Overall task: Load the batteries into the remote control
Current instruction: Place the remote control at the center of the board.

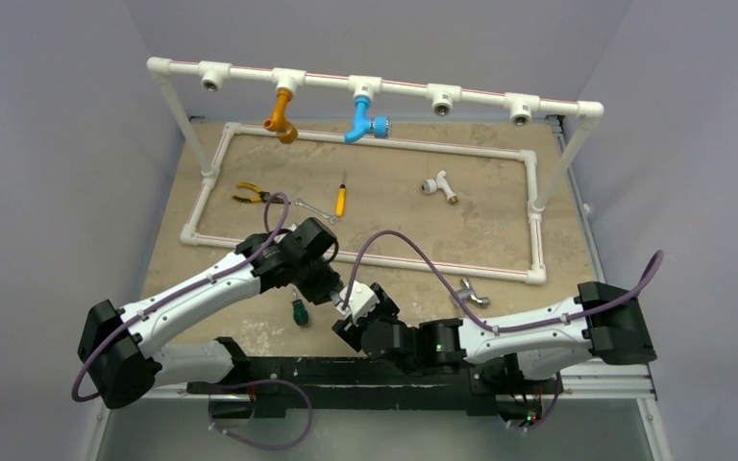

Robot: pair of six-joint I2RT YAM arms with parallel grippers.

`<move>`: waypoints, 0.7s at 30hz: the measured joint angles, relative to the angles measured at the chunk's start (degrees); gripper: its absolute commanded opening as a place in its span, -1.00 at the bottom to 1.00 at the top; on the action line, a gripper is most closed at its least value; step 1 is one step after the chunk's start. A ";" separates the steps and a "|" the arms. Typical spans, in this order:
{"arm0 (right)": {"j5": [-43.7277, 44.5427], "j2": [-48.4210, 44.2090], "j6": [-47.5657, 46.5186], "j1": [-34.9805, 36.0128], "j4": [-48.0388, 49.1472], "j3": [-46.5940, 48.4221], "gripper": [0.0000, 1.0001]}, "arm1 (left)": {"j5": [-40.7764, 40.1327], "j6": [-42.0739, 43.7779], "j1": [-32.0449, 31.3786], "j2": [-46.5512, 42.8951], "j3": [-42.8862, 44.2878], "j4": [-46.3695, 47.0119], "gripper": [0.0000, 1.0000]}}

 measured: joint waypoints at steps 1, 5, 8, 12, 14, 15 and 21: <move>-0.09 0.37 0.24 -0.11 -0.42 0.31 0.15 | 0.22 -0.02 0.00 0.00 0.00 0.13 -1.00; -0.63 1.60 1.01 -0.31 -1.92 1.51 -0.36 | 1.03 -0.22 0.00 0.00 0.00 1.11 -1.00; -0.26 2.14 1.29 -0.28 -2.93 2.16 -0.79 | 1.01 -0.22 0.07 0.00 -0.02 2.05 -1.00; 1.77 2.84 1.62 -0.63 -5.55 3.39 -1.00 | 1.01 -1.18 0.39 0.24 -0.22 2.47 -1.00; 2.01 2.99 1.95 -0.61 -6.64 3.76 -1.00 | 1.20 -1.14 0.39 0.35 -0.31 3.02 -0.77; 2.08 2.95 2.19 -0.61 -6.95 3.85 -1.00 | 1.31 -1.01 0.39 0.37 -0.35 3.37 -0.53; 0.68 2.19 5.01 -1.66 -8.50 3.89 -1.00 | 3.67 1.55 0.04 0.24 -0.59 6.01 0.29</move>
